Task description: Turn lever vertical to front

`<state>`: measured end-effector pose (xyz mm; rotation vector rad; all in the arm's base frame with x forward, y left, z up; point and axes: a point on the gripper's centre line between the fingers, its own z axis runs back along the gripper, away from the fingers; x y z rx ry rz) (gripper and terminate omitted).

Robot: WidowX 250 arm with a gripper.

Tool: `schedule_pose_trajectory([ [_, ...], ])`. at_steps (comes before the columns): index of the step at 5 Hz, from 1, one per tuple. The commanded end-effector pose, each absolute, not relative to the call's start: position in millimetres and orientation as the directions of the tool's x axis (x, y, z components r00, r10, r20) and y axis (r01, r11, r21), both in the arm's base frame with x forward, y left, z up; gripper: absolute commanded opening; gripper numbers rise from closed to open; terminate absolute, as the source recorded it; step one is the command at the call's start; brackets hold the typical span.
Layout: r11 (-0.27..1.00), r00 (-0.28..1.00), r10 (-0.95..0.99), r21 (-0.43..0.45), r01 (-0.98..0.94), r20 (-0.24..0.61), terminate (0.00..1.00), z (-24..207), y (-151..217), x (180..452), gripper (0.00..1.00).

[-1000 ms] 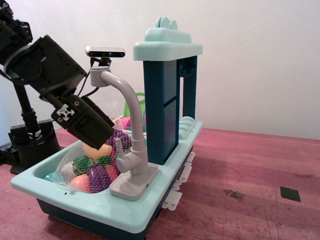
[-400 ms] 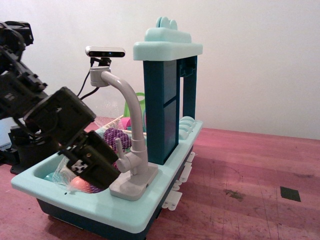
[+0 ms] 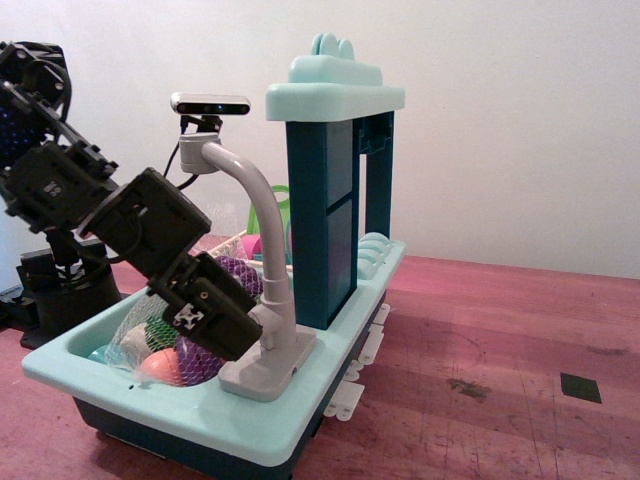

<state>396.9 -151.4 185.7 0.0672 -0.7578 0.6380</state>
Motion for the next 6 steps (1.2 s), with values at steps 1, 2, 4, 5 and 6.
schedule_pose_trajectory([
  [1,0.803,0.493,0.539,-0.24,-0.546,0.683,0.0,220,-136,410,1.0],
  [2,0.797,0.486,0.547,-0.248,-0.55,0.681,0.0,215,-136,407,1.0],
  [4,0.785,0.48,0.565,-0.259,-0.563,0.671,0.0,208,-137,380,1.0],
  [5,0.779,0.476,0.571,-0.26,-0.57,0.669,0.0,207,-136,365,1.0],
  [6,0.776,0.471,0.575,-0.263,-0.573,0.669,0.0,203,-132,356,1.0],
])
